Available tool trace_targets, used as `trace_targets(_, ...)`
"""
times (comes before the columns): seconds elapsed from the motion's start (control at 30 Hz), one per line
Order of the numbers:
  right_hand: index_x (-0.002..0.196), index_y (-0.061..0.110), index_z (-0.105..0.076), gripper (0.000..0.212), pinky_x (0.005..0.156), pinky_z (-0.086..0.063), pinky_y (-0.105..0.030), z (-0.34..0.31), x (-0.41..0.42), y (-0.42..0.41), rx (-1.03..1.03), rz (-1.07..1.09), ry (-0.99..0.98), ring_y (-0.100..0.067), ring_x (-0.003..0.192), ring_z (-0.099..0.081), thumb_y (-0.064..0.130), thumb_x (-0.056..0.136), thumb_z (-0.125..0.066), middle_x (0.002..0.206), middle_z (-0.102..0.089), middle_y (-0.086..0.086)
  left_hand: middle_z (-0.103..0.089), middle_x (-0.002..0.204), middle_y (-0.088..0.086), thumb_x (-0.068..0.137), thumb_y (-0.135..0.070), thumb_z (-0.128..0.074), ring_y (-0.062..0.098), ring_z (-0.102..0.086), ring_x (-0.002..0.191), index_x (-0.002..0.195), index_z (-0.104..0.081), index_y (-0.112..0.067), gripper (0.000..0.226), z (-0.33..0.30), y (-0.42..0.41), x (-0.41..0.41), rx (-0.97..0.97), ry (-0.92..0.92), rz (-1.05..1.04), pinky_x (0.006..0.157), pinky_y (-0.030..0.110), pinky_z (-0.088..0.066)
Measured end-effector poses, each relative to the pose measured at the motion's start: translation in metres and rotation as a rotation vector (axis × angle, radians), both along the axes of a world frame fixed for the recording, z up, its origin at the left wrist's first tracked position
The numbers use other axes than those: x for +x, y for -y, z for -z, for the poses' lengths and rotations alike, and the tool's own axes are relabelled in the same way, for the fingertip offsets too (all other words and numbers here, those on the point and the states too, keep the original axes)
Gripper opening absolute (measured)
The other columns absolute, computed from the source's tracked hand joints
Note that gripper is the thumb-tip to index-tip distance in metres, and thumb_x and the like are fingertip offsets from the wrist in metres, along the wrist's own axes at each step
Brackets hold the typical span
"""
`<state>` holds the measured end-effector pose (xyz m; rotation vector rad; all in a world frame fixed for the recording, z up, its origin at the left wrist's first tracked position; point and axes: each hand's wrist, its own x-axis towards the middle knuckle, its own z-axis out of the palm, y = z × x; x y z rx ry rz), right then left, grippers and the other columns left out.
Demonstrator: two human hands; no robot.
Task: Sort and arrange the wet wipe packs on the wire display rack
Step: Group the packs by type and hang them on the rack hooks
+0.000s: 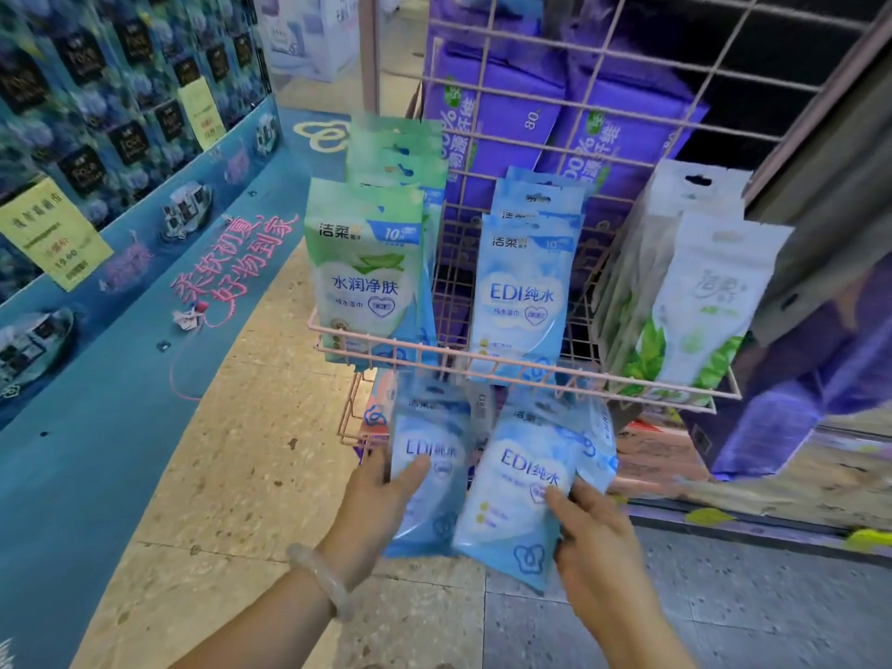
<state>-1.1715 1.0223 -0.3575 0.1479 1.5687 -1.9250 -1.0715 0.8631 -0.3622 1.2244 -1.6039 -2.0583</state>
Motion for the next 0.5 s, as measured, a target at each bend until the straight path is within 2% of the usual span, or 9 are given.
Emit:
trace_targets(0.13, 0.092, 0.006, -0.061, 0.017, 0.07, -0.051, -0.031, -0.008, 0.029, 0.014, 0.2, -0.078, -0.15, -0.023, 0.08, -0.064, -0.006, 0.087, -0.051, 0.088, -0.071, -0.009, -0.061, 0.124, 0.012, 0.091, -0.031, -0.054, 0.029, -0.059, 0.114, 0.109, -0.063, -0.013, 0.028, -0.004, -0.029, 0.016, 0.089, -0.008, 0.075, 0.105, 0.048, -0.042)
trace_targets(0.23, 0.101, 0.019, -0.053, 0.028, 0.064, -0.052, -0.017, -0.022, 0.043, 0.022, 0.168, -0.12, -0.225, -0.009, 0.079, -0.066, -0.006, 0.088, -0.05, 0.099, -0.065, -0.003, -0.068, 0.111, 0.018, 0.085, -0.019, -0.064, 0.03, -0.068, 0.097, 0.098, -0.058, -0.013, 0.015, -0.015, -0.044, 0.017, 0.099, -0.07, 0.029, 0.089, 0.05, -0.053)
trace_targets(0.3, 0.106, 0.022, -0.051, 0.035, 0.061, -0.051, -0.011, -0.036, 0.043, 0.02, 0.112, -0.161, -0.26, 0.005, 0.073, -0.066, -0.007, 0.087, -0.05, 0.101, -0.065, 0.005, -0.072, 0.101, 0.01, 0.084, -0.021, -0.067, 0.023, -0.071, 0.087, 0.095, -0.058, -0.017, 0.015, -0.024, -0.047, 0.016, 0.053, -0.115, 0.02, 0.076, 0.042, -0.058)
trace_targets(0.33, 0.11, 0.023, -0.051, 0.038, 0.065, -0.051, -0.01, -0.043, 0.042, 0.017, 0.087, -0.192, -0.3, 0.008, 0.077, -0.066, -0.007, 0.087, -0.051, 0.104, -0.064, 0.006, -0.074, 0.096, 0.004, 0.083, -0.021, -0.068, 0.017, -0.072, 0.082, 0.094, -0.059, -0.019, 0.015, -0.03, -0.047, 0.016, 0.033, -0.147, 0.023, 0.071, 0.036, -0.059)
trace_targets(0.43, 0.12, 0.025, -0.049, 0.047, 0.088, -0.052, -0.023, -0.067, 0.035, 0.01, -0.019, -0.251, -0.409, -0.005, 0.104, -0.063, -0.006, 0.084, -0.054, 0.119, -0.064, 0.003, -0.077, 0.095, -0.004, 0.078, -0.016, -0.064, 0.014, -0.072, 0.086, 0.102, -0.061, -0.025, 0.026, -0.056, -0.044, 0.011, 0.042, -0.3, 0.088, 0.07, 0.029, -0.056)
trace_targets(0.5, 0.123, 0.023, -0.048, 0.052, 0.091, -0.052, -0.03, -0.083, 0.028, 0.009, -0.107, -0.257, -0.42, -0.015, 0.109, -0.063, -0.01, 0.083, -0.053, 0.119, -0.067, 0.001, -0.076, 0.097, -0.009, 0.082, -0.012, -0.057, 0.009, -0.072, 0.087, 0.111, -0.057, -0.022, 0.03, -0.073, -0.041, 0.005, 0.011, -0.396, 0.156, 0.067, 0.02, -0.055)
